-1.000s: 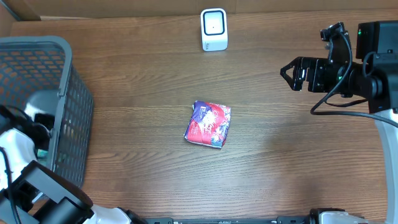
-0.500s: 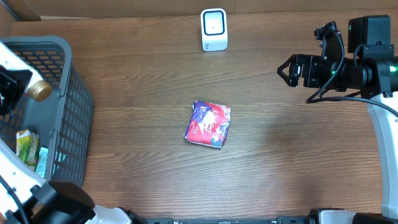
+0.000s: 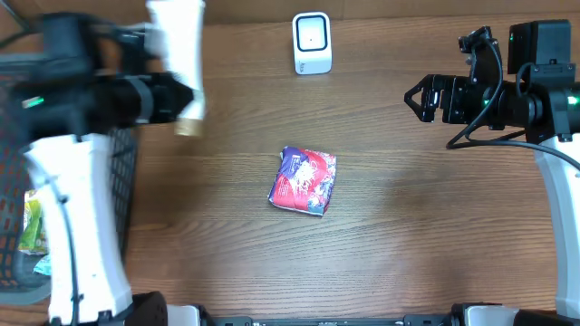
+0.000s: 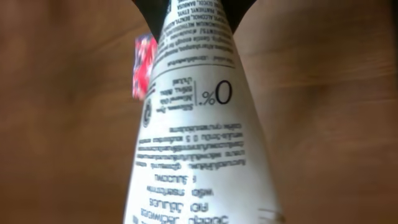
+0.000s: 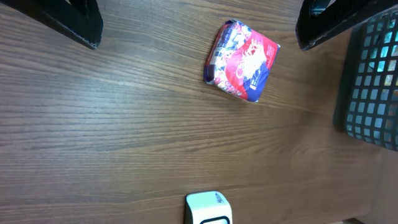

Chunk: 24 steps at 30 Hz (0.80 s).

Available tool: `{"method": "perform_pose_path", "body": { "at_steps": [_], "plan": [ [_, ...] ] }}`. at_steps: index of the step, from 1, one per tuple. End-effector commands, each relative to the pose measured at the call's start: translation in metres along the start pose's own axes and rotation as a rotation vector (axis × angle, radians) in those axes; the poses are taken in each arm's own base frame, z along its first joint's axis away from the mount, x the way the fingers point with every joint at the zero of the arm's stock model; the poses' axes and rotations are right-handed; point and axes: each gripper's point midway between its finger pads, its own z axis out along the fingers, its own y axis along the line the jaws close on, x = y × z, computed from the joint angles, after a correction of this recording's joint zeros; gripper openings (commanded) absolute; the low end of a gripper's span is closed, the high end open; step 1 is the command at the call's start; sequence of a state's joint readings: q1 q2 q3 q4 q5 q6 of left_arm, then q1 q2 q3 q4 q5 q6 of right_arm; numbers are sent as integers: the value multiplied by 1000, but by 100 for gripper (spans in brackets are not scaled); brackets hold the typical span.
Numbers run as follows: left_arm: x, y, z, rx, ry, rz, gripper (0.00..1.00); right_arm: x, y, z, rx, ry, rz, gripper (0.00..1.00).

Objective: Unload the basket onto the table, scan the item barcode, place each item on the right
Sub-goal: 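Carry the white tube out and set it left of the pack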

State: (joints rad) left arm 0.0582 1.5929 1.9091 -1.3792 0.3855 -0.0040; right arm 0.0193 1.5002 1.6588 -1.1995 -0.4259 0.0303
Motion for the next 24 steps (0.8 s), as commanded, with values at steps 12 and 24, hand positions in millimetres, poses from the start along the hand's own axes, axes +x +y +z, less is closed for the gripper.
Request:
{"method": "perform_pose_path", "body": {
  "at_steps": [12, 24],
  "plan": [
    [105, -2, 198, -364, 521, -6, 4, 0, -3, -3, 10, -6, 4, 100],
    [162, 12, 238, -452, 767, -56, 4, 2, -3, -3, 11, 0, 7, 100]
  ]
}}
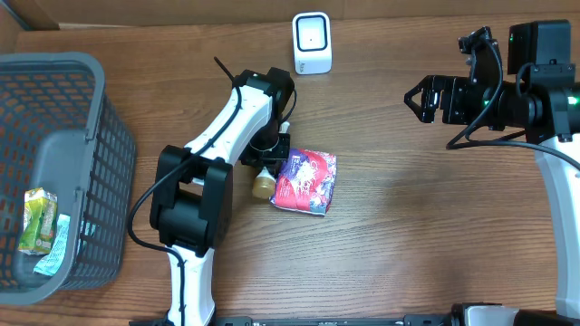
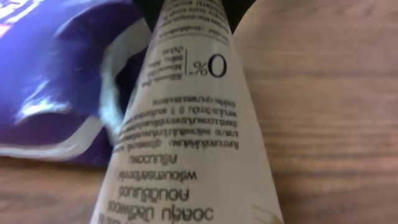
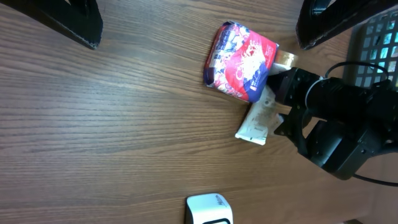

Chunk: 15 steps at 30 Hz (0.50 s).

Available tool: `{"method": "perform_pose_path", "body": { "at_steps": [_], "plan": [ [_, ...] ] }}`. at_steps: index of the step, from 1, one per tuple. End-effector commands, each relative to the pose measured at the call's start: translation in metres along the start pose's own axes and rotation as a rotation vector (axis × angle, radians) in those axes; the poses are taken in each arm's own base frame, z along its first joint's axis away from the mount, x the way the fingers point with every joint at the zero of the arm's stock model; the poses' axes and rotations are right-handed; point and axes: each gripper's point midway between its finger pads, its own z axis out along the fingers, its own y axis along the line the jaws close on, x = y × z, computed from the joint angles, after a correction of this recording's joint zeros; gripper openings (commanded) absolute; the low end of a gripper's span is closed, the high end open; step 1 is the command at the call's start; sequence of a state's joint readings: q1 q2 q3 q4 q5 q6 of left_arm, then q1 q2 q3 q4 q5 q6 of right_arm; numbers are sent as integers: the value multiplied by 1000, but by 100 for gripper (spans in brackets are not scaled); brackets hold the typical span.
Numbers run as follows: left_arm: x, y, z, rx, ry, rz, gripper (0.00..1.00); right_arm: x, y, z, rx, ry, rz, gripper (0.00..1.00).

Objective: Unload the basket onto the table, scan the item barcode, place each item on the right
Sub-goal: 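Carry the white tube out and set it left of the pack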

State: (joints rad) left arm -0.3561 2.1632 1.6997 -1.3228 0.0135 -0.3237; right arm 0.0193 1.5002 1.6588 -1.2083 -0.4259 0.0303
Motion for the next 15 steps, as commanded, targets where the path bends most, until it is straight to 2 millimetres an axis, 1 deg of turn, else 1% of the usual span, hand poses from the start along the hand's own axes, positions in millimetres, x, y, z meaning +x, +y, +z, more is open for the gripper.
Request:
{"method": "perform_pose_path", "body": {
  "at_steps": [1, 3, 4, 5, 7, 8, 9, 11, 13, 15],
  "plan": [
    [9, 3, 6, -31, 55, -28, 6, -1, -3, -3, 10, -9, 3, 100],
    [15, 4, 6, -32, 80, -23, 23, -1, -3, -3, 10, -10, 2, 100],
    [18, 4, 6, -28, 93, -15, 39, -1, -3, -3, 10, -10, 2, 100],
    [21, 4, 5, -29, 103, -10, 53, -1, -3, -3, 10, -10, 2, 100],
    [24, 6, 4, -35, 117, -9, 72, -1, -3, -3, 9, -11, 2, 100],
    [25, 5, 3, -33, 120, 2, 78, -1, -3, -3, 9, -11, 1, 100],
    [25, 4, 0, -25, 123, 16, 80, -1, -3, -2, 9, -12, 1, 100],
    [25, 4, -8, -24, 120, 15, 80, -2, -3, -2, 9, -12, 1, 100],
    [22, 5, -24, -27, 96, 14, 78, -3, -3, -2, 9, -16, -1, 100],
    [15, 5, -49, -14, 34, 9, 77, -3, -3, -2, 9, -16, 0, 100]
  ]
}}
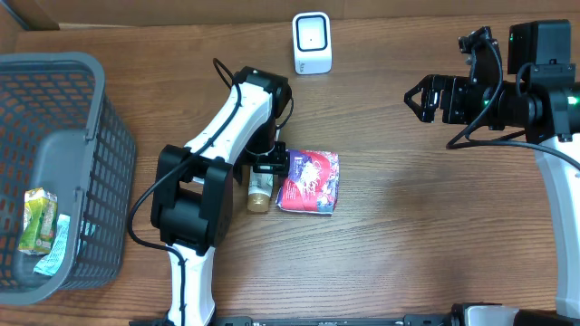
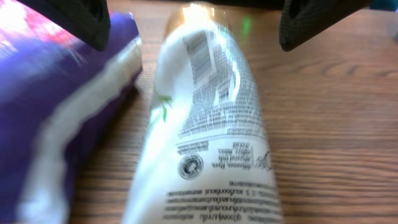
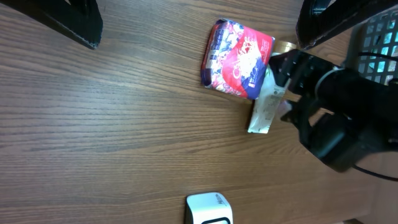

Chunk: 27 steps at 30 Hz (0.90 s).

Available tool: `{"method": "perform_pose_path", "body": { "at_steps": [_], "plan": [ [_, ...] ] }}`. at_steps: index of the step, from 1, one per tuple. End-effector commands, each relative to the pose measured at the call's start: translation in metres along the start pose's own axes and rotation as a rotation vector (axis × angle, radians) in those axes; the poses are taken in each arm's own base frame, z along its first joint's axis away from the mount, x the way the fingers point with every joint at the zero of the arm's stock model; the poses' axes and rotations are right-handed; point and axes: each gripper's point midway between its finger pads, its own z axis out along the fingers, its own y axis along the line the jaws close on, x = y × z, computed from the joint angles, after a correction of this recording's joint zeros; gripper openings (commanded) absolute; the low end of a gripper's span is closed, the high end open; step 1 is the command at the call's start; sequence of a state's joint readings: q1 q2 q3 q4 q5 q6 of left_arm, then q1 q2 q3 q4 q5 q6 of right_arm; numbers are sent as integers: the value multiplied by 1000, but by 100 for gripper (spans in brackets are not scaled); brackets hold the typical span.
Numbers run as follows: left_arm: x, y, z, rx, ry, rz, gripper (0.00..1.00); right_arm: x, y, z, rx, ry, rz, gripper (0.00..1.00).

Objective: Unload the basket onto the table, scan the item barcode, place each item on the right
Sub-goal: 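Carry the white tube out and set it left of the pack, then reach into the basket and grasp the mint-green wipes packet with left gripper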

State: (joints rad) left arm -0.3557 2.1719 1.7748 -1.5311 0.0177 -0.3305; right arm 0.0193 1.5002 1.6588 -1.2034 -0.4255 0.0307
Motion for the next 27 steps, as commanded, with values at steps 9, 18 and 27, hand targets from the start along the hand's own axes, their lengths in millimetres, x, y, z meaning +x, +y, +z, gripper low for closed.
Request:
{"method": "perform_pose_path", "body": {
  "at_steps": [9, 18, 27],
  "plan": [
    [15, 76, -207, 82, -600, -160, 81, -1, -3, -2, 8, -10, 2, 100],
    [110, 267, -246, 157, -810, -759, 94, -5, 3, -2, -23, -22, 24, 100],
    [177, 380, -151, 196, -592, -1251, 89, -4, 3, -2, -22, -20, 20, 100]
  ]
}}
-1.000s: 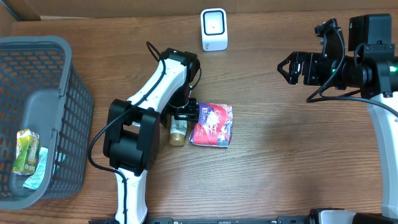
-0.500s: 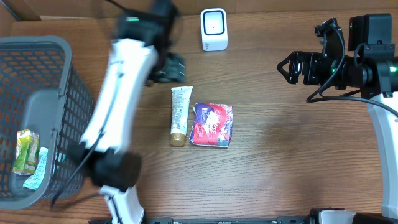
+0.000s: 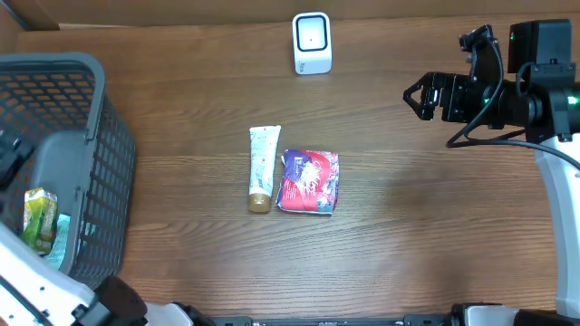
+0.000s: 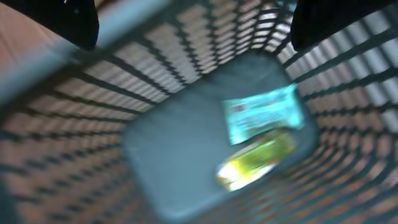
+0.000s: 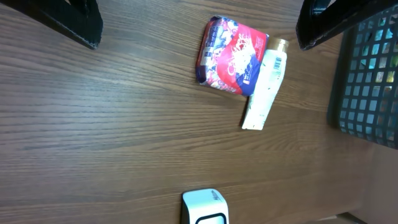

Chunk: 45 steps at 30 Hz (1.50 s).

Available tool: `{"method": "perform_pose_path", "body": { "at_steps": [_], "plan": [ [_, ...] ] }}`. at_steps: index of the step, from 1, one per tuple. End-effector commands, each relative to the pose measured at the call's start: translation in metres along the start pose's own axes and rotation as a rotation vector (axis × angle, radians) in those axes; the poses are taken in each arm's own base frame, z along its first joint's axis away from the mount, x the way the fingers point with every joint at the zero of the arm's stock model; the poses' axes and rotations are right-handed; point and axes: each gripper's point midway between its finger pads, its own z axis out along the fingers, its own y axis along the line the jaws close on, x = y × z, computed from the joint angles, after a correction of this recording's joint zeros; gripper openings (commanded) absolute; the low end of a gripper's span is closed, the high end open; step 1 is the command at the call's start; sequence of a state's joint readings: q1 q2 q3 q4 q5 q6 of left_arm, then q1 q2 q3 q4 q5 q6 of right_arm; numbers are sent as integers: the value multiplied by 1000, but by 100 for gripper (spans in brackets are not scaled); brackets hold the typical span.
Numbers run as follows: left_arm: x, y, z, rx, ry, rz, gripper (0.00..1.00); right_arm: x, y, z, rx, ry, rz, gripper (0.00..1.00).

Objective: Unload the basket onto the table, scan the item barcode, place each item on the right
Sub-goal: 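Reach into the basket and grasp the mint-green wipes packet with left gripper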

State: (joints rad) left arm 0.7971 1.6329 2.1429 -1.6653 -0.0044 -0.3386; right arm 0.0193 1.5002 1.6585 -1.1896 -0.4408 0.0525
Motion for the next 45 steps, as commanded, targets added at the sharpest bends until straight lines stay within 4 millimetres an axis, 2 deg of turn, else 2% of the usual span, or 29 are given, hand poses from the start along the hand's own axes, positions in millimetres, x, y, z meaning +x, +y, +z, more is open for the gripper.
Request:
{"method": "perform_pose_path", "body": {
  "at_steps": [1, 3, 10, 13, 17, 22, 32, 37, 42, 45],
  "plan": [
    [3, 29, 33, -65, 68, -89, 88, -2, 0, -2, -6, -11, 5, 100],
    [4, 37, 59, -87, 91, -112, 87, -2, 0, -2, -6, -11, 4, 100],
    [22, 44, 149, -113, 140, -104, 85, -2, 0, -2, -6, -11, 4, 100],
    [31, 55, 182, -156, 128, -100, 85, -2, 0, -2, -6, -12, 4, 100],
    [47, 62, 214, -166, 124, -84, 86, -2, 0, -2, -5, -11, 4, 100],
    [53, 65, 237, -154, 91, -46, 88, -2, -1, -2, -3, -11, 4, 100],
    [74, 77, 265, -178, 79, 27, 88, -2, -1, -2, -3, -11, 4, 100],
    [91, 94, 272, -258, 100, 32, 85, -1, -1, -2, -2, -8, 6, 100],
    [98, 97, 280, -259, 85, 4, 85, 1, -4, -2, 14, -2, 10, 100],
    [104, 99, 284, -260, 87, -2, 81, 2, -7, -2, 32, 2, 13, 100]
  ]
}}
